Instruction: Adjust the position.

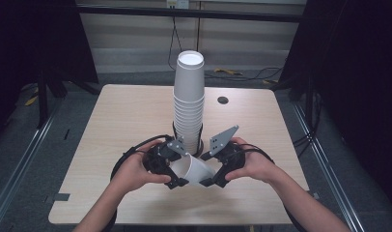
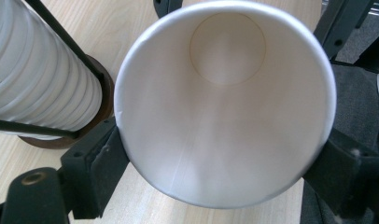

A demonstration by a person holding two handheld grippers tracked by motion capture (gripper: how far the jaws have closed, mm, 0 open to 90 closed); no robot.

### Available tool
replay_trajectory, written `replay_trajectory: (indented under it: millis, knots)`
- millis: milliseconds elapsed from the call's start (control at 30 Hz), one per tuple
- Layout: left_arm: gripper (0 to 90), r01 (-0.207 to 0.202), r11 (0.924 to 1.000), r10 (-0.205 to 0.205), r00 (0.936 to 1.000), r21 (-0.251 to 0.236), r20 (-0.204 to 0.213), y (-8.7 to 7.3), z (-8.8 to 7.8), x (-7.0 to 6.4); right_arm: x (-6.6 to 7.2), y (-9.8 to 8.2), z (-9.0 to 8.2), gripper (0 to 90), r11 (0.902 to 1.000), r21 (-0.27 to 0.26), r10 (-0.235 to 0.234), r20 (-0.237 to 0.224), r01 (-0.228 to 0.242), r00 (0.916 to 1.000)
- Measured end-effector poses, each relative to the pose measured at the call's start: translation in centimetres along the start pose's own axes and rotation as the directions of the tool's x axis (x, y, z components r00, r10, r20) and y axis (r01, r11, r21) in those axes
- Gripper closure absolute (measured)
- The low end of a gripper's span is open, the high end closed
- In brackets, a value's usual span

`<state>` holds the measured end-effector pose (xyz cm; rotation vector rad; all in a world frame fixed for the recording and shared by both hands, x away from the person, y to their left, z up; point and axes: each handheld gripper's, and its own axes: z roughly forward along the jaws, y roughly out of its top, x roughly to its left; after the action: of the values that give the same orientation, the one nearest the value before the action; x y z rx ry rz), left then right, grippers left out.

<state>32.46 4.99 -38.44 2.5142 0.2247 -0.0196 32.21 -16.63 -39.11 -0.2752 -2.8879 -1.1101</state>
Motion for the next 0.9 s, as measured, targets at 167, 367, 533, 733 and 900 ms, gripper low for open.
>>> replay_trajectory:
  millis: [167,367,533,733,900]
  knots:
    - [14.1,-0.003,1.0,0.003,1.0,-0.001,0.004,0.16,0.05,-0.1,0.03,0.26,0.13,14.3,1.0,0.006,0.001,-0.009,-0.001,1.0]
    - [14.1,-0.011,0.9999,0.011,0.9999,0.008,0.003,0.25,0.18,-0.15,0.1,0.44,0.33,14.4,0.9996,0.027,0.01,-0.017,-0.009,0.9998]
    - [14.1,-0.011,0.9999,0.011,0.9999,0.013,0.008,0.37,0.33,-0.15,0.06,0.55,0.51,14.3,0.9991,0.042,0.003,-0.017,-0.002,0.9999]
    - [14.0,-0.022,0.9993,0.021,0.9997,0.032,0.008,0.61,0.33,-0.24,0.06,0.57,0.74,14.4,0.999,0.044,-0.006,-0.022,0.007,0.9997]
    - [14.1,-0.02,0.9989,0.02,0.9998,0.041,0.01,0.7,0.4,-0.38,0.14,0.62,0.78,14.5,0.9987,0.051,-0.005,-0.021,0.006,0.9998]
